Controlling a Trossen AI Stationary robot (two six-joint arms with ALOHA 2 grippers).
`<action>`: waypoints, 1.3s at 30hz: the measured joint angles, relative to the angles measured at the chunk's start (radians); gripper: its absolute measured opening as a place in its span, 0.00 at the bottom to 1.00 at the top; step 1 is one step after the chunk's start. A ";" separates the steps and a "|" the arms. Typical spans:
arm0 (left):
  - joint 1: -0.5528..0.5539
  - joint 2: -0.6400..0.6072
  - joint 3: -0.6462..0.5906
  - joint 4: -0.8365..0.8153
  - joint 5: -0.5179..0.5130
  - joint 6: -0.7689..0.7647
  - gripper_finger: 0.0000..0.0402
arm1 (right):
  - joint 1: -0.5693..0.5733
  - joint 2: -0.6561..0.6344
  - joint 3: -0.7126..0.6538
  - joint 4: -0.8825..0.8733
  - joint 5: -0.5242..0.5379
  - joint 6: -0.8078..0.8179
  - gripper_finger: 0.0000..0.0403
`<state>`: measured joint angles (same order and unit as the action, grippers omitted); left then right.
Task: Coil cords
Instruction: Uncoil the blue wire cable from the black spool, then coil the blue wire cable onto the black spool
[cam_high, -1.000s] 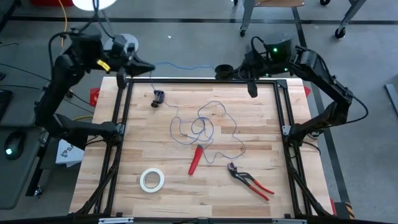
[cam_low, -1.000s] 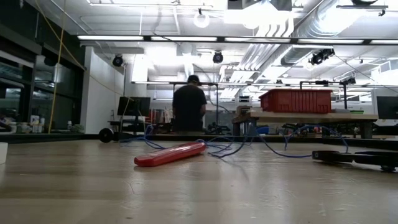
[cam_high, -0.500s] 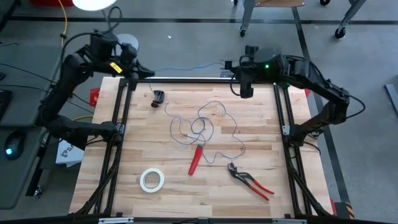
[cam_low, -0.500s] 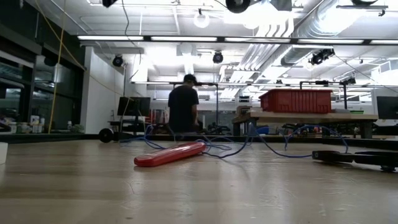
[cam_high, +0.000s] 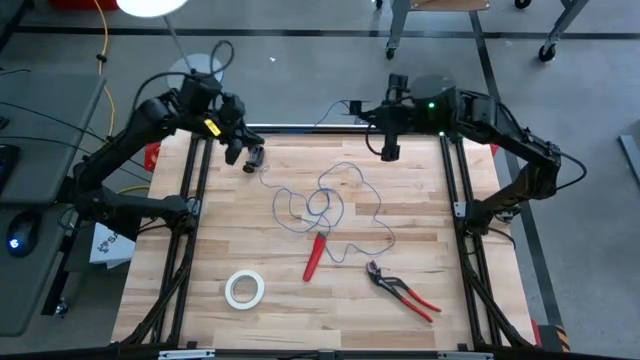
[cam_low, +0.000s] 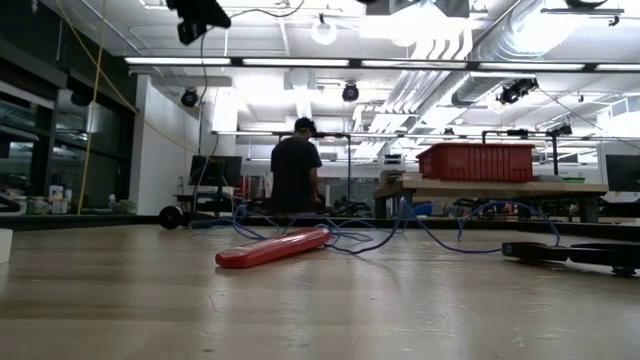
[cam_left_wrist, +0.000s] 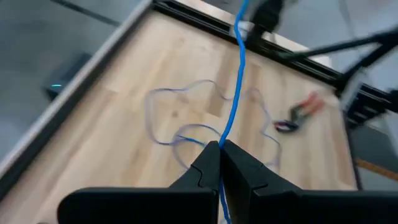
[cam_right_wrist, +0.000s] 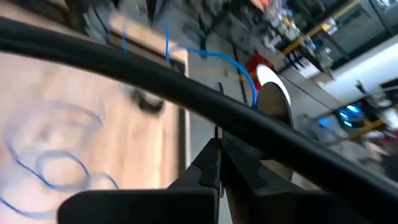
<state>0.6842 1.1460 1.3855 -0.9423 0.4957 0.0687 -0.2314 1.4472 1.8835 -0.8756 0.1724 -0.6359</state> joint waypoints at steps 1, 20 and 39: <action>0.000 -0.004 -0.028 0.018 0.032 0.010 0.00 | 0.000 -0.006 0.000 0.014 -0.030 0.030 0.00; -0.004 0.005 -0.004 0.272 -0.296 0.242 0.41 | -0.066 -0.082 0.000 0.086 -0.320 0.399 0.00; -0.259 0.058 0.013 1.171 -0.268 -0.031 0.48 | -0.144 0.129 -0.001 0.955 -0.595 0.728 0.00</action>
<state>0.4248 1.2036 1.3983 0.2288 0.2281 0.0376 -0.3756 1.5764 1.8828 0.0798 -0.4226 0.0921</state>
